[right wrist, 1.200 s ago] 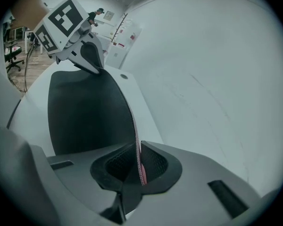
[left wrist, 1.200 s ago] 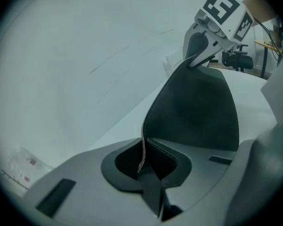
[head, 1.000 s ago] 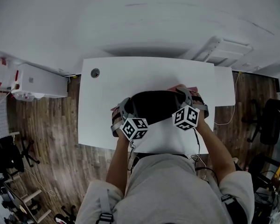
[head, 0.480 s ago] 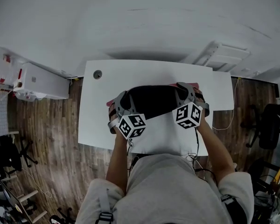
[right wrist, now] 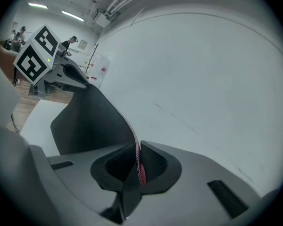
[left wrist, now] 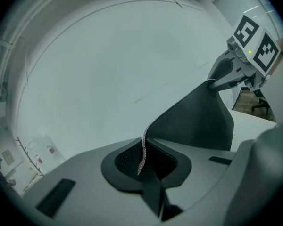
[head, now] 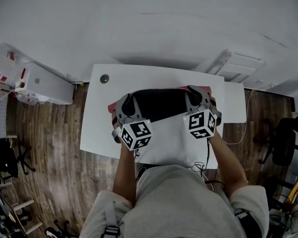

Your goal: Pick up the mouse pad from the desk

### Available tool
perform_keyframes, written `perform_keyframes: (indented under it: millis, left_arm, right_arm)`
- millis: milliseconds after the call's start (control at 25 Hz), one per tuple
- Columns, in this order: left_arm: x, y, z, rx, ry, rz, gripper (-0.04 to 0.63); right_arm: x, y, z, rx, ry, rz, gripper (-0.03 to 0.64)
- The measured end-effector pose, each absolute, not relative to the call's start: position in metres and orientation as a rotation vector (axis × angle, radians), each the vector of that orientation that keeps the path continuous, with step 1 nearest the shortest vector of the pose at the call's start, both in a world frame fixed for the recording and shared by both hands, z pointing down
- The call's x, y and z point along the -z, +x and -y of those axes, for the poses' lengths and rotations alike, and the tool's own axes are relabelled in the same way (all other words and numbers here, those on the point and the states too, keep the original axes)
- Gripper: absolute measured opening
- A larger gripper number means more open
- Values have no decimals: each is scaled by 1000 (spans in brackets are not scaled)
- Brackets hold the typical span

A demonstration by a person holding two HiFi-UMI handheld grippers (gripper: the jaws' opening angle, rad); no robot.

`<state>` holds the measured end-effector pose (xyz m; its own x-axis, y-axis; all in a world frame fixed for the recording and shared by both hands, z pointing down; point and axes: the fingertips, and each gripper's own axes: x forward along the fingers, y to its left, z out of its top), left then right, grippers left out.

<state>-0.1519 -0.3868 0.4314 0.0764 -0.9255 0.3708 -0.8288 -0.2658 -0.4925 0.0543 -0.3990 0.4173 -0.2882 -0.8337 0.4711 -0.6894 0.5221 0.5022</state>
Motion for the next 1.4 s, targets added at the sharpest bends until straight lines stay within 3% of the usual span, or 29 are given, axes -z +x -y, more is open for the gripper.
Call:
perform_keyframes:
  millis: [600,920,1400]
  left_arm:
    - [-339,-149,348,565,-2210,-1965,32]
    - [-268,-97,318,364,-2240,-1819,32]
    - [-207,-74,254,33,-2283,-1904,32]
  right_arm:
    - [-333,54,373,298,1421,2256,52]
    - [-266,14,341,432,1403,2465,51]
    - [-190,40,273,454,1557,2673,51]
